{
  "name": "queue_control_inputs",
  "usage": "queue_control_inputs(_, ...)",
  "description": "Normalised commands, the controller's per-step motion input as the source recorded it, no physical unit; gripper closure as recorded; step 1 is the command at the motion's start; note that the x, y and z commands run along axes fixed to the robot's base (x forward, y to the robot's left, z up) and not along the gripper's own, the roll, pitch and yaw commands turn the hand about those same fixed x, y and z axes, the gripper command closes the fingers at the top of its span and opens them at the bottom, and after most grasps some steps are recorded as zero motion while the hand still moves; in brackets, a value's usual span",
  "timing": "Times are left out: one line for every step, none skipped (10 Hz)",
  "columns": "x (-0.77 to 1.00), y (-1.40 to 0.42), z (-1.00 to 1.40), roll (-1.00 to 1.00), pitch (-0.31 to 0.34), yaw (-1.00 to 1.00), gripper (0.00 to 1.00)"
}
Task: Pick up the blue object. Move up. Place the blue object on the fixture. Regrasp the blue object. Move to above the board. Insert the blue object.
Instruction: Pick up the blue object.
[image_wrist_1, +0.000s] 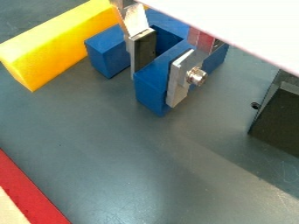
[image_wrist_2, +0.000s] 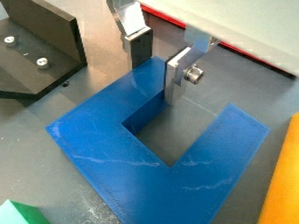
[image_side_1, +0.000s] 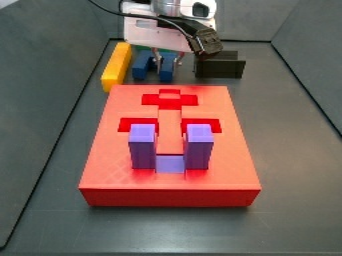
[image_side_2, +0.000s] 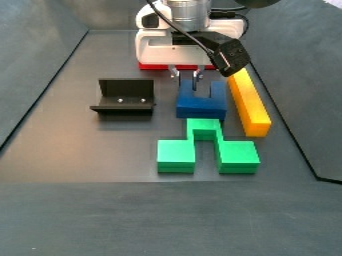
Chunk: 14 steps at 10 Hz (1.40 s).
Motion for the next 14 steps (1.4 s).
queue_control_inputs(0.00, 0.00, 0.00, 0.00, 0.000, 0.00, 1.00)
queue_control_inputs(0.00, 0.00, 0.00, 0.00, 0.000, 0.00, 1.00)
queue_control_inputs(0.00, 0.00, 0.00, 0.00, 0.000, 0.00, 1.00)
queue_control_inputs(0.00, 0.00, 0.00, 0.00, 0.000, 0.00, 1.00)
queue_control_inputs(0.00, 0.00, 0.00, 0.00, 0.000, 0.00, 1.00)
queue_control_inputs(0.00, 0.00, 0.00, 0.00, 0.000, 0.00, 1.00)
queue_control_inputs(0.00, 0.00, 0.00, 0.00, 0.000, 0.00, 1.00)
queue_control_inputs(0.00, 0.00, 0.00, 0.00, 0.000, 0.00, 1.00)
queue_control_inputs(0.00, 0.00, 0.00, 0.00, 0.000, 0.00, 1.00)
queue_control_inputs(0.00, 0.00, 0.00, 0.00, 0.000, 0.00, 1.00)
queue_control_inputs(0.00, 0.00, 0.00, 0.00, 0.000, 0.00, 1.00)
queue_control_inputs(0.00, 0.00, 0.00, 0.00, 0.000, 0.00, 1.00)
queue_control_inputs(0.00, 0.00, 0.00, 0.00, 0.000, 0.00, 1.00)
queue_control_inputs(0.00, 0.00, 0.00, 0.00, 0.000, 0.00, 1.00)
